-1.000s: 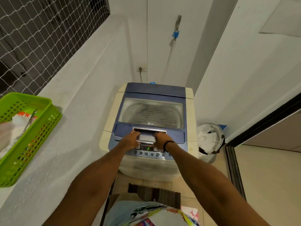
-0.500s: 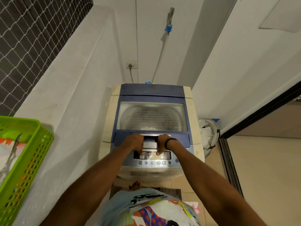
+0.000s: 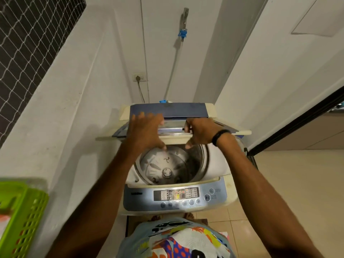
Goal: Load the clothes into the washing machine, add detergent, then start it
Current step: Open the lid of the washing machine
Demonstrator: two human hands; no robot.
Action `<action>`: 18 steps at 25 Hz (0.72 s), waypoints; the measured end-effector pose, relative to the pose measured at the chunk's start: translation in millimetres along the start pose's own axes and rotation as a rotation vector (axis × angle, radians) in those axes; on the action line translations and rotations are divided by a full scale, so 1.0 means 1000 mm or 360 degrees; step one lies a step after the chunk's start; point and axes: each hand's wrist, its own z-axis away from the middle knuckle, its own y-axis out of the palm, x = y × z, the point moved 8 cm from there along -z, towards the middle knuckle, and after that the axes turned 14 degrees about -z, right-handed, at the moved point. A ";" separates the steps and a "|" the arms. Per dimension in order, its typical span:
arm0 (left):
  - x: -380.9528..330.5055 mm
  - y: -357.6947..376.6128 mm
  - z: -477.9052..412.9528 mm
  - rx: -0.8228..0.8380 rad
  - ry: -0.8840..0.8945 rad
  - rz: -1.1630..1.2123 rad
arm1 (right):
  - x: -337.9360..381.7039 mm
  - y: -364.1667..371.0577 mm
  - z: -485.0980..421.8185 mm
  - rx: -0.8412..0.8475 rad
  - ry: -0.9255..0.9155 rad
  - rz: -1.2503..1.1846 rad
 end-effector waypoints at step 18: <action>0.091 -0.054 -0.193 -0.0606 -0.0289 0.0181 | 0.003 -0.146 -0.170 -0.0959 -0.0446 -0.0044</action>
